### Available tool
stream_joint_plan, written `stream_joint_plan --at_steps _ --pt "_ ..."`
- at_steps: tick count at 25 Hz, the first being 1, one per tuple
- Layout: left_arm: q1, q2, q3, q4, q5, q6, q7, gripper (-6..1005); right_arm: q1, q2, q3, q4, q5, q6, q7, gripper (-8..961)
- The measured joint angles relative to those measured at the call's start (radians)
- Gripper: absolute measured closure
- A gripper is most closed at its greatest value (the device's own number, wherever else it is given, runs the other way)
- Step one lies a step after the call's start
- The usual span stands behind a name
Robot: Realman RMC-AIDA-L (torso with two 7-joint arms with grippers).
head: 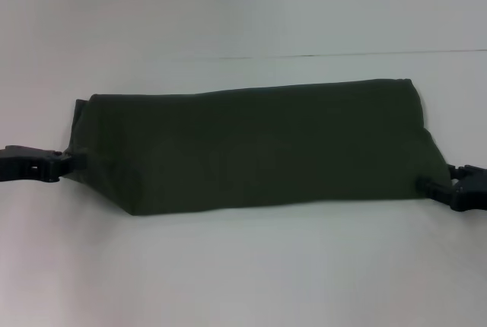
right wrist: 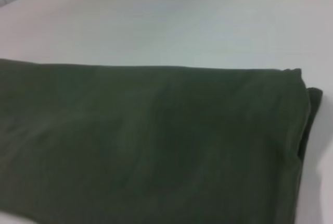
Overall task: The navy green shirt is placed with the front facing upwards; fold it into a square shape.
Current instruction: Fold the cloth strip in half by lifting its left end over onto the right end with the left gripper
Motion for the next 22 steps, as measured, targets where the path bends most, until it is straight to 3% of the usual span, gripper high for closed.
stream_joint_plan --at_steps 15,22 --pt "0.005 0.001 0.0 0.003 -0.001 0.005 0.0 921 0.011 0.0 -0.021 0.026 0.003 0.026 0.012 351" --pt "0.002 0.002 0.0 0.002 0.001 0.005 0.0 916 -0.003 -0.001 -0.014 0.018 0.004 0.011 0.008 485"
